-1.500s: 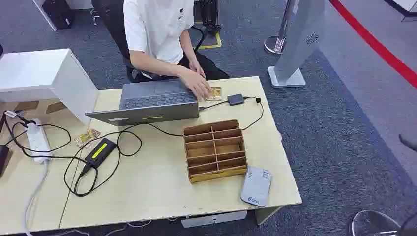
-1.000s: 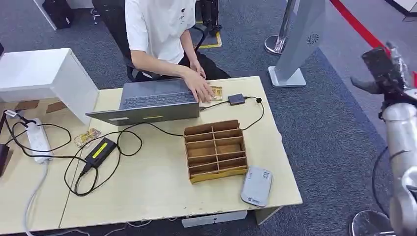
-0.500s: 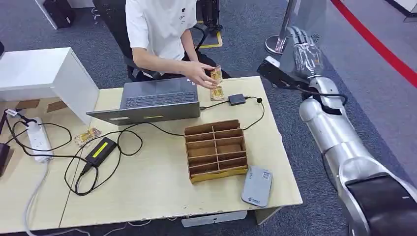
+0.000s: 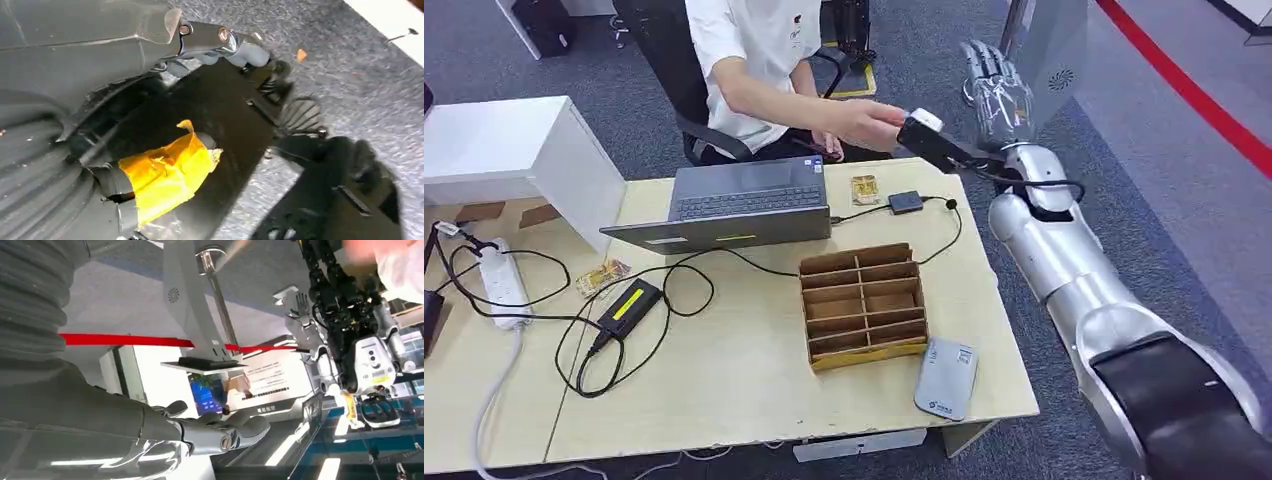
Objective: Pass the card to the sensor for recognition and then transmit it.
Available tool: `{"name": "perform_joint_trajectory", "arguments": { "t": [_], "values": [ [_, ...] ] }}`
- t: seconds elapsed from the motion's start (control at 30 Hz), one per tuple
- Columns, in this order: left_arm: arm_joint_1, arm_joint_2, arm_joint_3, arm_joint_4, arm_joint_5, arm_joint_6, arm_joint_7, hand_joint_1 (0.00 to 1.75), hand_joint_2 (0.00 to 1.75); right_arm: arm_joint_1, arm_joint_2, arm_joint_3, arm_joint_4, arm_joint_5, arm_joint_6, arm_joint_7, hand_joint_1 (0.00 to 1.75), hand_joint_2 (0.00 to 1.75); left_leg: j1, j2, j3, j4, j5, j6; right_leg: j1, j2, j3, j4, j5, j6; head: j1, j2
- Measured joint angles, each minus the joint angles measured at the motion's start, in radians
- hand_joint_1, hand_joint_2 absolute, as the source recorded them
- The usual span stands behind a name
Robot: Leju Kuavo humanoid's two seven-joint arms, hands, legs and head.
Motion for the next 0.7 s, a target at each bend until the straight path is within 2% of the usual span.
{"name": "perform_joint_trajectory", "arguments": {
  "t": [0.13, 0.17, 0.7],
  "values": [
    [0.002, 0.0, 0.0, 0.0, -0.001, 0.011, -0.005, 0.0, 1.75, 0.0, 0.006, 0.005, 0.003, 0.004, 0.002, -0.001, 0.0, 1.75, 0.0, 0.0, 0.0, 0.0, 0.0, 0.0, 0.0, 0.0, 0.0, 0.0, 0.0, 0.0, 0.0, 0.0],
    [0.002, 0.0, 0.0, 0.0, 0.0, 0.014, -0.005, 0.0, 1.75, 0.0, 0.006, 0.006, 0.003, 0.006, 0.004, -0.001, 1.75, 1.75, 0.0, 0.0, 0.0, 0.0, 0.0, 0.0, 0.0, 0.0, 0.0, 0.0, 0.0, 0.0, 0.001, 0.0],
    [0.008, 0.001, 0.002, 0.0, 0.031, 0.027, -0.006, 0.0, 1.75, 0.009, -0.003, 0.009, -0.007, -0.009, 0.027, -0.018, 1.75, 1.75, 0.0, 0.0, 0.0, 0.0, 0.0, 0.0, 0.0, 0.001, -0.001, 0.0, 0.0, 0.0, 0.0, 0.0]
  ]
}}
